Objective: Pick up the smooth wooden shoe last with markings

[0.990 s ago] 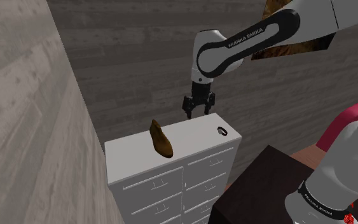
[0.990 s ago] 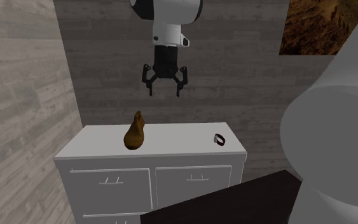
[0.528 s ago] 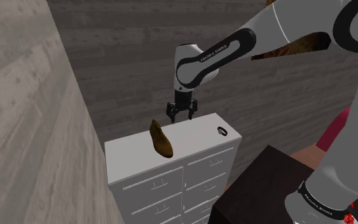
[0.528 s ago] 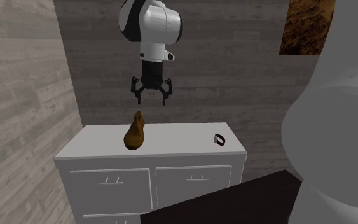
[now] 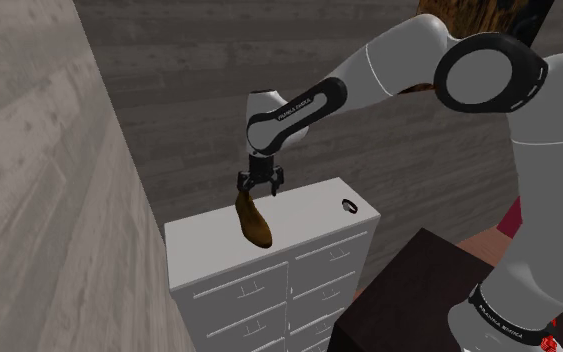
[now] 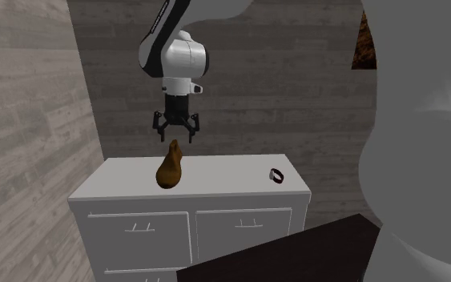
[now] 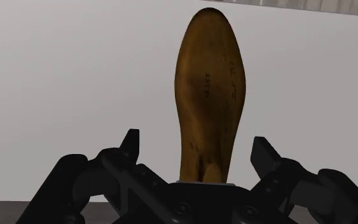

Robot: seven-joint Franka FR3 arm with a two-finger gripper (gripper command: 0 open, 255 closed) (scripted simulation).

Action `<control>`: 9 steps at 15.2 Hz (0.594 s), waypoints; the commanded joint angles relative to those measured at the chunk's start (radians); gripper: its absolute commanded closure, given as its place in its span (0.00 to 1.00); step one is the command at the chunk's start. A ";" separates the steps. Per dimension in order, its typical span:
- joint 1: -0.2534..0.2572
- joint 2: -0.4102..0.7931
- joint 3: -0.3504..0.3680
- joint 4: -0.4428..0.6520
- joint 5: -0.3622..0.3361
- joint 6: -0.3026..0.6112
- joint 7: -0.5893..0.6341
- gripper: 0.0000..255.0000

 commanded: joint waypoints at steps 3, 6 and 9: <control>0.025 0.149 -0.009 0.170 -0.014 -0.018 0.028 0.00; 0.026 0.173 -0.010 0.167 -0.016 0.009 0.027 0.00; 0.027 0.198 -0.012 0.166 -0.017 0.035 0.025 0.00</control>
